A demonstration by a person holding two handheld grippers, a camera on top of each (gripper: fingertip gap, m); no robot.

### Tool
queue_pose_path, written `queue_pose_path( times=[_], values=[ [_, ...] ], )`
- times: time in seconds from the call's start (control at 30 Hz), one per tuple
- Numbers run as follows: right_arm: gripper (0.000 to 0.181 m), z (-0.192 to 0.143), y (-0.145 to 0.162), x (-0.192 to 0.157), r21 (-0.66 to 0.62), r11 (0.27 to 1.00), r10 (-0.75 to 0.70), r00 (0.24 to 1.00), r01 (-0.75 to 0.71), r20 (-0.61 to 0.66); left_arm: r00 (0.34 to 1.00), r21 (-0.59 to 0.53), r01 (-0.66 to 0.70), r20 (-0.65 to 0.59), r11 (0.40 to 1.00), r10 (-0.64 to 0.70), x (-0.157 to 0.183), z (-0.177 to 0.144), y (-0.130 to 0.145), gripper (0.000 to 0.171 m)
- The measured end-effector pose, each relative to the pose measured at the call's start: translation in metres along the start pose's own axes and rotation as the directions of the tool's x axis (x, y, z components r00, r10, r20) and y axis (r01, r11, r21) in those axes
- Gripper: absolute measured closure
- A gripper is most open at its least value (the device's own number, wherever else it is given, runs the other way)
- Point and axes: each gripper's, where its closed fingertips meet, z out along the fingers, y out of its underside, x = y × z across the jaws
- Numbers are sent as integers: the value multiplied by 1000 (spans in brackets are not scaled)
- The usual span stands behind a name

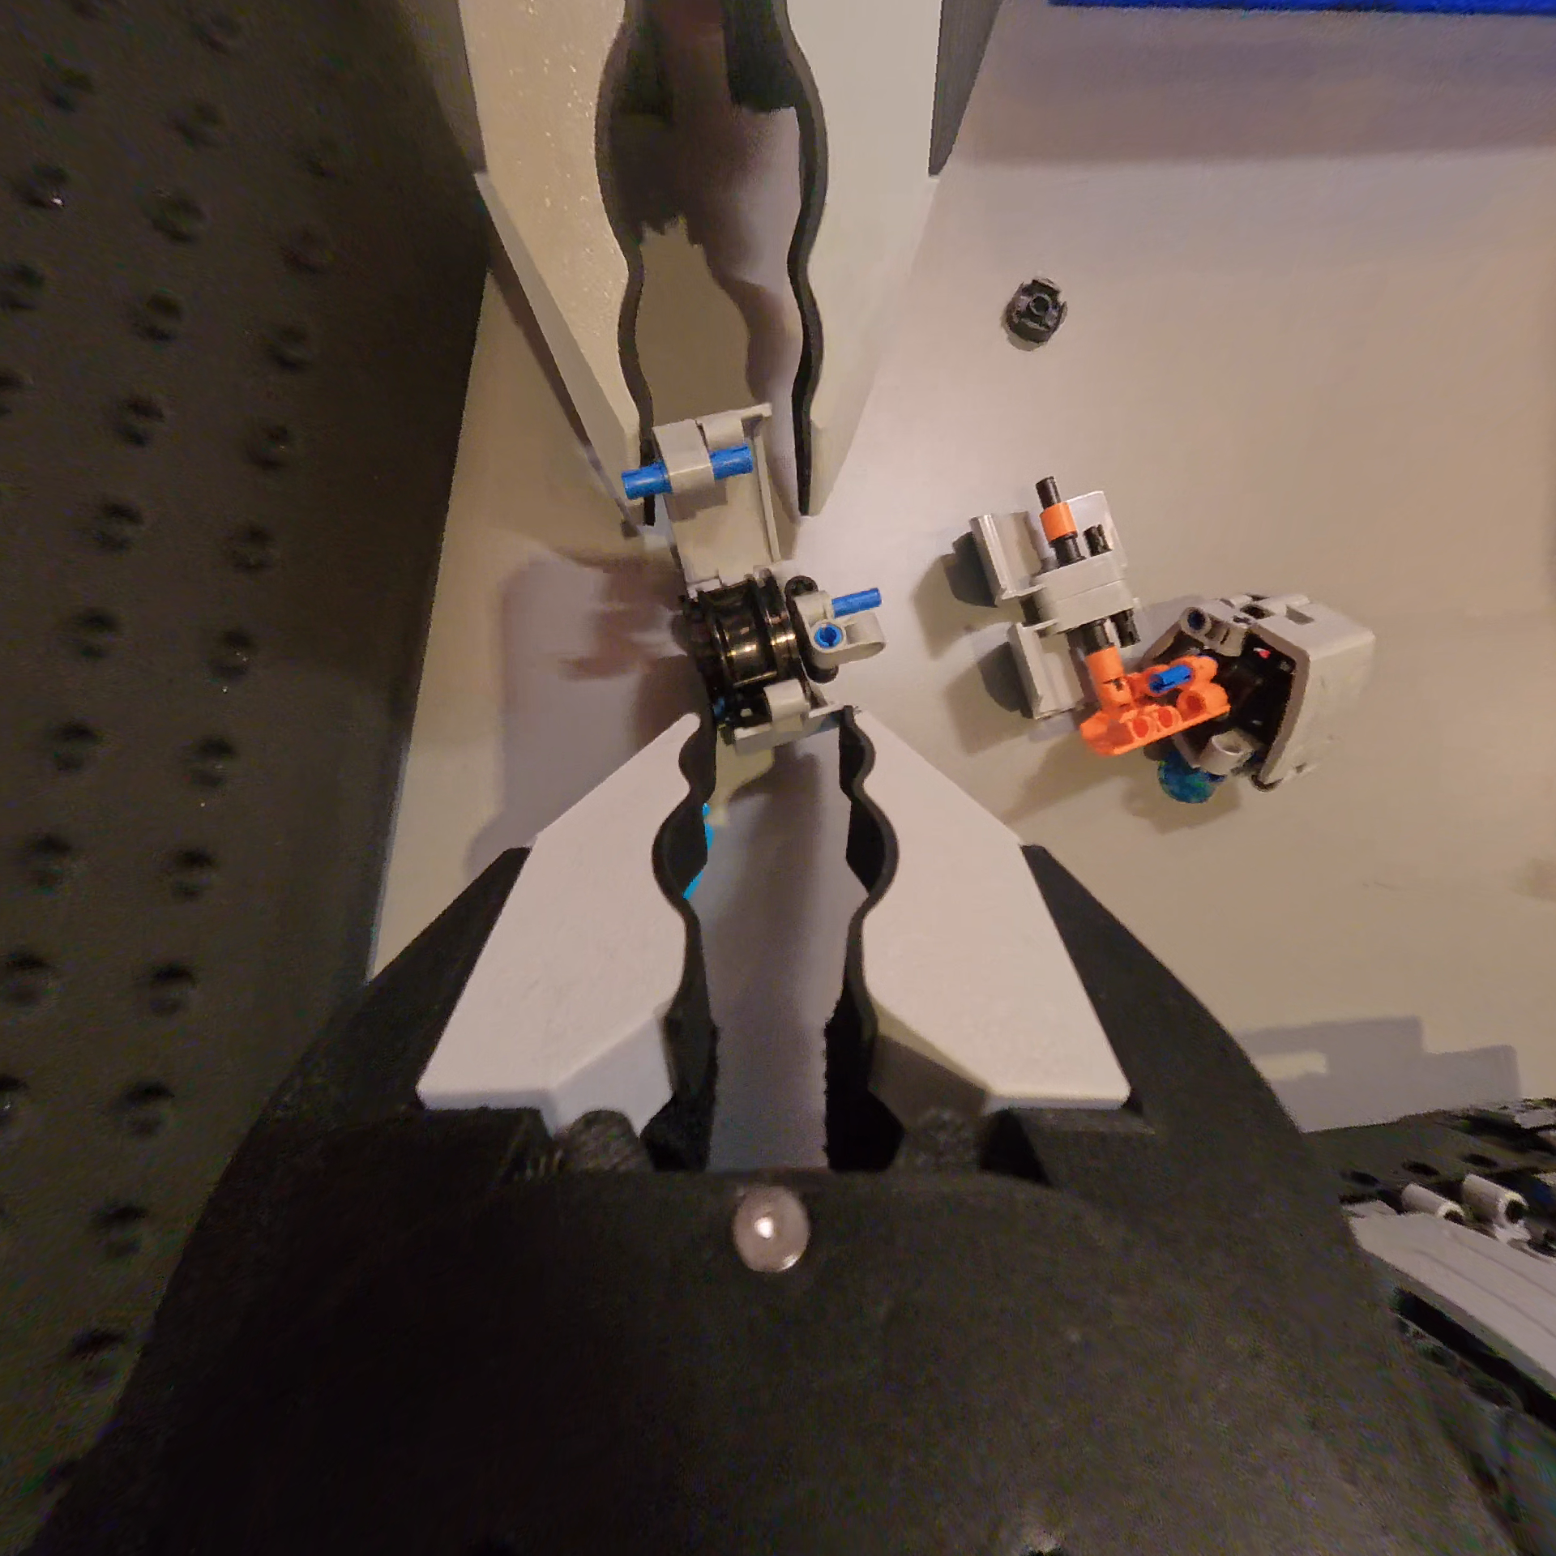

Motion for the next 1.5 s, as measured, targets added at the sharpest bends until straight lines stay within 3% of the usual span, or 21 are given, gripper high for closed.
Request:
queue_pose_path(
  times=[0.27,0.73,0.87,0.93,1.1,1.23,1.37,1.5],
  values=[
    [158,6,5,-2,-10,1000,9,999,-9,31,1000,14,1,-17,1000,-1,2,-1,-2,136],
    [143,-6,-3,2,16,1000,15,1000,-15,-4,1000,51,-1,-12,999,2,1,-3,-9,121],
    [130,-3,-10,2,42,999,12,1000,-12,-6,999,93,-32,2,995,32,3,-3,-20,132],
    [132,-1,-12,0,42,999,-6,1000,6,-2,999,96,-52,14,994,51,3,-2,-22,143],
    [137,2,-11,-5,32,999,-15,1000,15,5,998,86,-58,0,995,58,4,-1,-18,144],
    [143,-1,-13,-10,40,999,-38,999,37,15,971,38,-222,101,974,218,0,-6,-11,144],
    [142,-8,-13,-6,41,998,-51,999,52,-16,883,-43,-422,205,906,422,6,-6,-15,145],
    [134,-12,-15,-2,56,995,-75,995,78,-59,841,-70,-488,229,870,490,9,-5,-17,145]
  ],
)
